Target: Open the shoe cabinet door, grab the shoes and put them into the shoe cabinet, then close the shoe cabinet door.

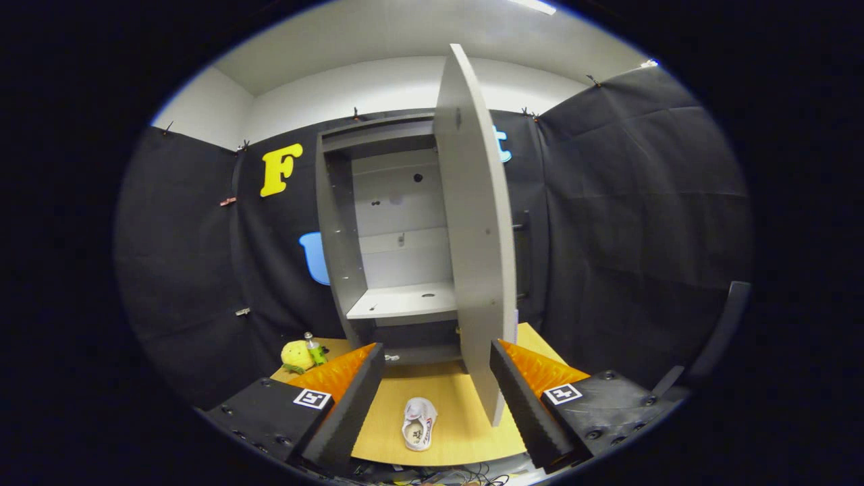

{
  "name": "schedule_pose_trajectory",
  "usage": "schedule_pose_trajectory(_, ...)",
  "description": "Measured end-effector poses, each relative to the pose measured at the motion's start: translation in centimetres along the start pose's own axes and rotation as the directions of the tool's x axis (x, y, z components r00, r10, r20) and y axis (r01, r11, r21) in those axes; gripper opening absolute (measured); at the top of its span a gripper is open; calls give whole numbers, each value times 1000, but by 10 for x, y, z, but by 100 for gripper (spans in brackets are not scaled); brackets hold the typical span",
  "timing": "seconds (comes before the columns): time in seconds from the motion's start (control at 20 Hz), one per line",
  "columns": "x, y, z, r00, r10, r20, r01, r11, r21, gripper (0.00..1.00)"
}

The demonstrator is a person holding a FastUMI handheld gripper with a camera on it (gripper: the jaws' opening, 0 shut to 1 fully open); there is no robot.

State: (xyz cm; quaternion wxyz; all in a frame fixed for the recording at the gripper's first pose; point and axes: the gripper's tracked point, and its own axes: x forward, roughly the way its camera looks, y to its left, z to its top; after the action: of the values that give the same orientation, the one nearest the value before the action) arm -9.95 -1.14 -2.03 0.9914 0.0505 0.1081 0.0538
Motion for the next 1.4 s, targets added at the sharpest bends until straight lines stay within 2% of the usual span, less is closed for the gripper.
schedule_pose_trajectory(0.2,23,38,-39,996,66,-65,-63,996,56,98)
schedule_pose_trajectory(0.55,80,68,-138,965,116,-235,-95,990,101,99)
schedule_pose_trajectory(0.75,102,77,-211,921,127,-367,-95,990,104,99)
schedule_pose_trajectory(1.05,132,75,-298,861,120,-493,-101,993,66,99)
schedule_pose_trajectory(1.25,155,67,-365,797,84,-598,-90,996,20,99)
schedule_pose_trajectory(1.4,164,66,-402,751,78,-656,-75,997,33,99)
